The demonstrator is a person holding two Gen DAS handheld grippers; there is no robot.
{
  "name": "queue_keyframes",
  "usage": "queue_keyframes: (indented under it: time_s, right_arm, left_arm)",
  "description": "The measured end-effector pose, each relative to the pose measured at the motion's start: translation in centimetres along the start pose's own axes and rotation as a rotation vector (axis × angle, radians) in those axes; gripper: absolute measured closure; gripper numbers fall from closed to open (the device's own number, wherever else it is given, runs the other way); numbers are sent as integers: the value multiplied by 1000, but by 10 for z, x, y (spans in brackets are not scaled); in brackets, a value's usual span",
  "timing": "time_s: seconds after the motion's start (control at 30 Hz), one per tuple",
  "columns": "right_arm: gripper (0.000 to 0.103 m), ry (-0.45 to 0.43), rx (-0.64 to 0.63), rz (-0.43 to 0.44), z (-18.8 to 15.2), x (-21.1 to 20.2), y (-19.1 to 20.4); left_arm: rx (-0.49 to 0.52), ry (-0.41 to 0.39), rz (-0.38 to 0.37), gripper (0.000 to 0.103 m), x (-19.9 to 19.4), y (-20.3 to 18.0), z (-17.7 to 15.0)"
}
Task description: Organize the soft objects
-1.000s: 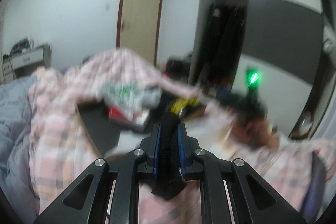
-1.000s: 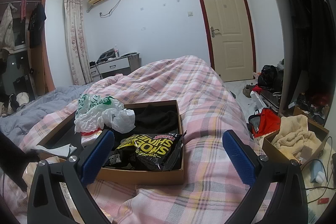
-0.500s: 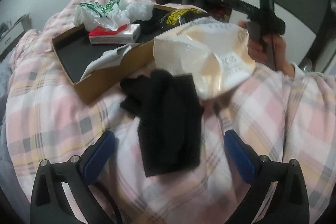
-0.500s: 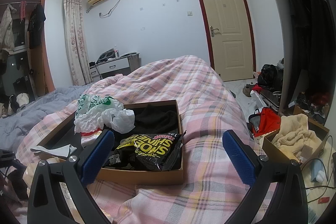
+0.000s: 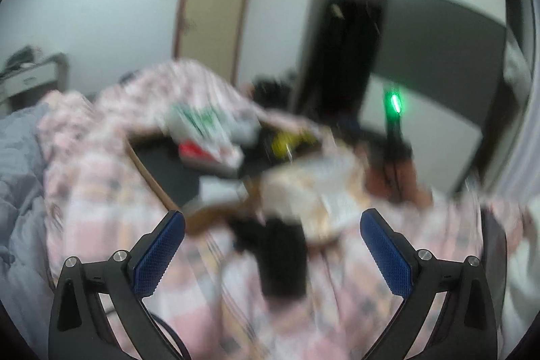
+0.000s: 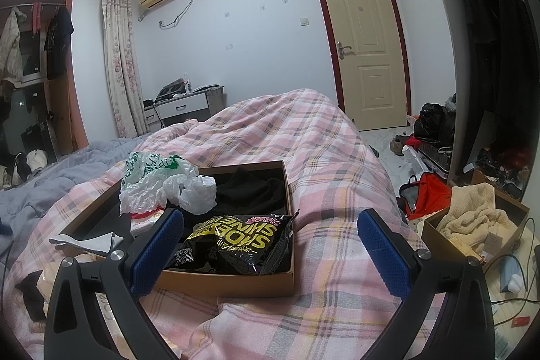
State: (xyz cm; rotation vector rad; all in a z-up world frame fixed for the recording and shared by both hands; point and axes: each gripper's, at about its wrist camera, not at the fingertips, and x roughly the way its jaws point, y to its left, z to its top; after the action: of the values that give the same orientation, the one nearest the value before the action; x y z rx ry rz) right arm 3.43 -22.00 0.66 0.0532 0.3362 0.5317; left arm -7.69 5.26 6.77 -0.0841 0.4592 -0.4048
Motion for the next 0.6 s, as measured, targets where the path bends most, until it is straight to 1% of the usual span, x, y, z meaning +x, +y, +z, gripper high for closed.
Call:
queue_keyframes:
  time_s: [0.07, 0.1, 0.13, 0.2, 0.23, 0.3, 0.43, 0.5, 0.53, 0.6]
  right_arm:
    - [0, 1, 1, 0, 0, 0, 0]
    - [0, 1, 1, 0, 0, 0, 0]
    - [0, 1, 1, 0, 0, 0, 1]
    - [0, 1, 0, 0, 0, 0, 0]
    - [0, 1, 0, -1, 0, 0, 0]
    - [0, 2, -1, -4, -1, -1, 0]
    - [0, 3, -3, -10, 0, -2, 1]
    - [0, 13, -23, -9, 5, -1, 5]
    - [0, 20, -37, -14, 10, 0, 8]
    - [0, 45, -77, -30, 19, 4, 16]
  left_arm:
    - [-38, -97, 98, 0, -3, 4, 5]
    - [-63, -150, 165, 0, -1, 7, 7]
    - [-94, -207, 249, 0, 4, 9, 7]
    - [-147, -305, 361, 0, 15, 11, 2]
    - [-159, -326, 380, 0, 20, 12, -1]
    - [-195, -334, 393, 0, 32, 16, -8]
    - [-274, -282, 448, 0, 57, 29, -20]
    - [-283, -248, 471, 0, 65, 30, -25]
    - [-286, -230, 476, 0, 69, 31, -24]
    - [-295, -232, 462, 0, 70, 31, -25]
